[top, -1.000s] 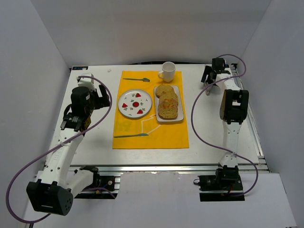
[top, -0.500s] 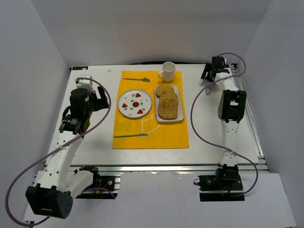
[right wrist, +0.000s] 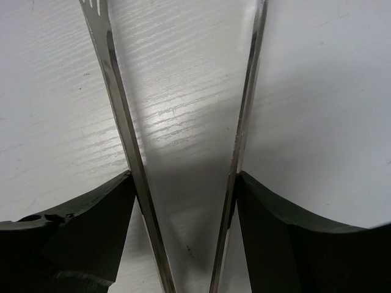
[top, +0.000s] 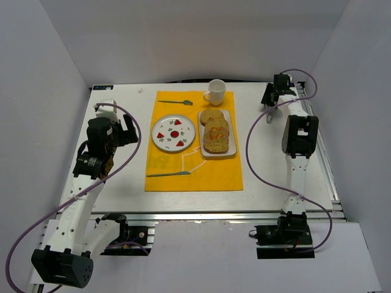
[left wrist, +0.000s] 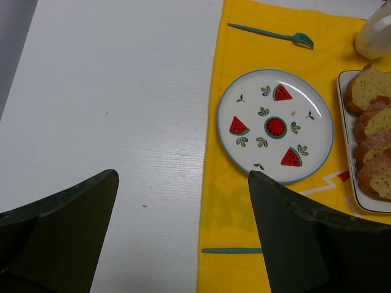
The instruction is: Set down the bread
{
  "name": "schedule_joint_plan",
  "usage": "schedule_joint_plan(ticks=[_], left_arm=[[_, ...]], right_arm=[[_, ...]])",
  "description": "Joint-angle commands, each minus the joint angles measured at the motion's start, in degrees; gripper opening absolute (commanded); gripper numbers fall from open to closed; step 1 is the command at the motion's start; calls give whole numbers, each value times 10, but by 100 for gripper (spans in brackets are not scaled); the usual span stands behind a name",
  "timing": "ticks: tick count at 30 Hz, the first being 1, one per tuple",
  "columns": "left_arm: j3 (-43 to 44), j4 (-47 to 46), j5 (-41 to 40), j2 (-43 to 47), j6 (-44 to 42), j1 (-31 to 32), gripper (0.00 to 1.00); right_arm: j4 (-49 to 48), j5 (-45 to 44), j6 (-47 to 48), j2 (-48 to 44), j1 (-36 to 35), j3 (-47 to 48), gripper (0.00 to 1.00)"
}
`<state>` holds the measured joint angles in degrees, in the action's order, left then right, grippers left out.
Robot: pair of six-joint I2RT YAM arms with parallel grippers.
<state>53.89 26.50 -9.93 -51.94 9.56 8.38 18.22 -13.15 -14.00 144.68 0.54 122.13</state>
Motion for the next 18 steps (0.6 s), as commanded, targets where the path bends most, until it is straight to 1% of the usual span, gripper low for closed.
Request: schedule_joint_plan(ticks=[1, 2, 3, 4, 7, 10, 13, 14, 16, 17, 18], left_arm=[[1, 13, -5, 16, -7, 1, 98], [-1, 14, -5, 20, -5, 1, 98], [-1, 14, -6, 22, -4, 1, 98], [-2, 14, -6, 24, -3, 1, 98], [-6, 8, -6, 29, 1, 1, 98], [-5, -1, -4, 28, 4, 2, 98], [-5, -21, -1, 27, 5, 1, 98], [-5, -28, 3, 26, 4, 1, 98], [-5, -50, 8, 24, 2, 1, 98], [-5, -64, 17, 22, -2, 1, 98], [-5, -71, 23, 21, -2, 1, 98]], right_arm=[[51, 25, 6, 0, 2, -15, 70], [53, 27, 7, 0, 2, -15, 66], [59, 28, 7, 0, 2, -13, 59], [61, 29, 7, -3, 2, -11, 58], [53, 25, 13, -33, 1, -19, 57], [62, 25, 22, -73, 0, -4, 57], [92, 27, 28, -131, 0, 3, 57], [95, 29, 28, -174, 0, -7, 57], [104, 37, 28, -217, -1, -39, 57], [130, 50, 23, -252, -1, -48, 57], [144, 59, 20, -267, -2, -51, 57]])
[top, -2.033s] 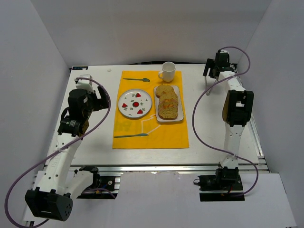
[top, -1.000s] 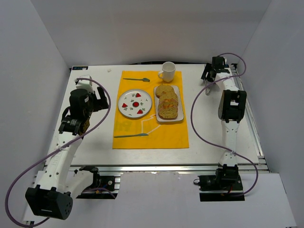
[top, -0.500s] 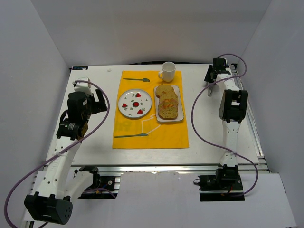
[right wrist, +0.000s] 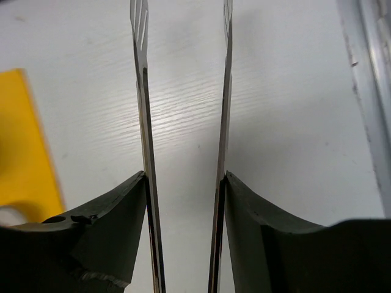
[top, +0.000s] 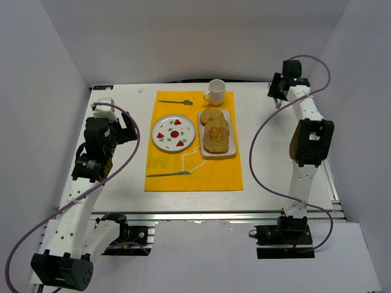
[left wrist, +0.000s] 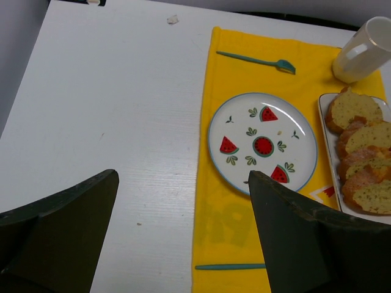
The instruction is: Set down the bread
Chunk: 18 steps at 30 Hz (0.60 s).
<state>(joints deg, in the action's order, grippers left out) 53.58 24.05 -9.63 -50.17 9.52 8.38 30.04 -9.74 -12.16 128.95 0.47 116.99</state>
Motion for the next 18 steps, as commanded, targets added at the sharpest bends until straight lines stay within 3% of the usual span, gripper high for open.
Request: schedule_joint_plan(ticks=[1, 9, 18], left_arm=[[-2, -53, 26, 2, -5, 1, 98], [-11, -86, 78, 7, -34, 1, 98], [-23, -67, 87, 58, -48, 1, 98]], right_arm=[[42, 36, 0, -122, -1, 0, 57], [184, 92, 28, -235, -21, -9, 58], [239, 219, 86, -372, -34, -112, 58]])
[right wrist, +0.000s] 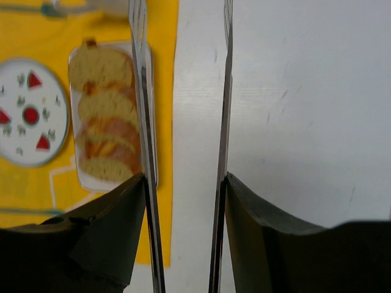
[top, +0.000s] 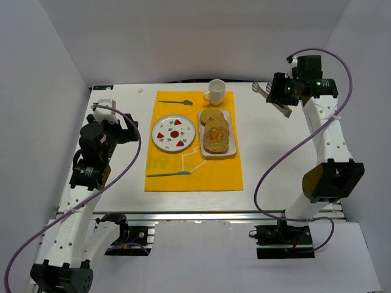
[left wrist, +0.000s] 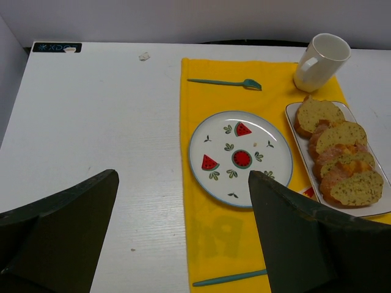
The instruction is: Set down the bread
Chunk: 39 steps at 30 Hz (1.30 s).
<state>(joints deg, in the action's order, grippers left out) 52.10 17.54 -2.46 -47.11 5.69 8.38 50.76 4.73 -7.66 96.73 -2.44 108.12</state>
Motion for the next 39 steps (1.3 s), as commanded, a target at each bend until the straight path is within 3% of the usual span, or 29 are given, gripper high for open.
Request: schedule_joint_plan(ticks=[1, 8, 15, 26, 39], left_arm=[[-9, 0, 18, 31, -10, 1, 98], [-12, 20, 25, 50, -16, 1, 98], [0, 43, 24, 58, -24, 1, 98], [5, 67, 21, 66, -36, 1, 98], [5, 72, 23, 68, -34, 2, 98]], right_arm=[[22, 101, 43, -61, -10, -66, 58], [-21, 110, 66, -110, -112, -207, 60], [-48, 94, 57, -117, -191, -272, 60], [-24, 25, 66, -136, -217, -289, 60], [-27, 58, 74, -147, -227, -369, 61]])
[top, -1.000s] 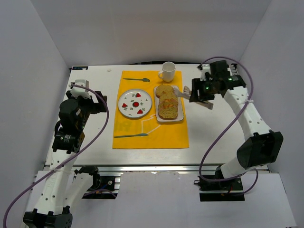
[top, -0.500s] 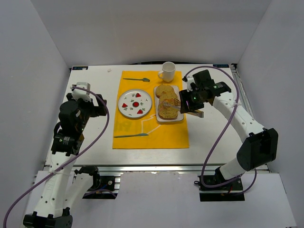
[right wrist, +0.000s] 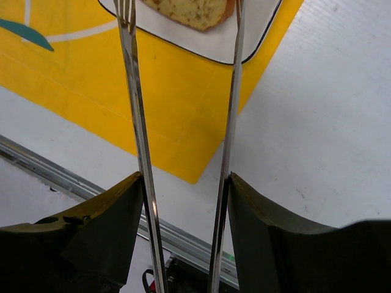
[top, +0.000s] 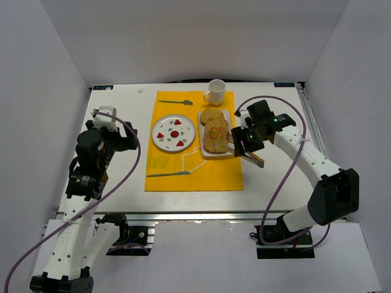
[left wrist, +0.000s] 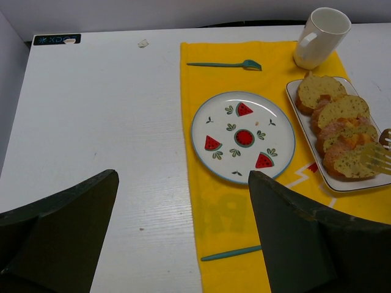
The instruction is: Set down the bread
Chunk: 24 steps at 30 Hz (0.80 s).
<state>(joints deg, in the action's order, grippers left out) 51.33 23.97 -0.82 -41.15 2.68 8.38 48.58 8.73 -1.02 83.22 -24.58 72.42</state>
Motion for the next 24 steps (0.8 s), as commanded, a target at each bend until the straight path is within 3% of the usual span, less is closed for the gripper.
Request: schedule_joint_plan(ticks=[1, 15, 20, 24], left_arm=[[11, 8, 6, 10, -4, 1, 98], [10, 22, -5, 21, -9, 1, 98], [4, 21, -3, 24, -9, 1, 98], [5, 22, -3, 24, -9, 1, 98]], right_arm=[[-13, 16, 8, -11, -5, -21, 62], [-12, -63, 8, -7, -6, -35, 61], [-22, -22, 6, -4, -6, -43, 60], [-32, 9, -2, 4, -6, -47, 54]])
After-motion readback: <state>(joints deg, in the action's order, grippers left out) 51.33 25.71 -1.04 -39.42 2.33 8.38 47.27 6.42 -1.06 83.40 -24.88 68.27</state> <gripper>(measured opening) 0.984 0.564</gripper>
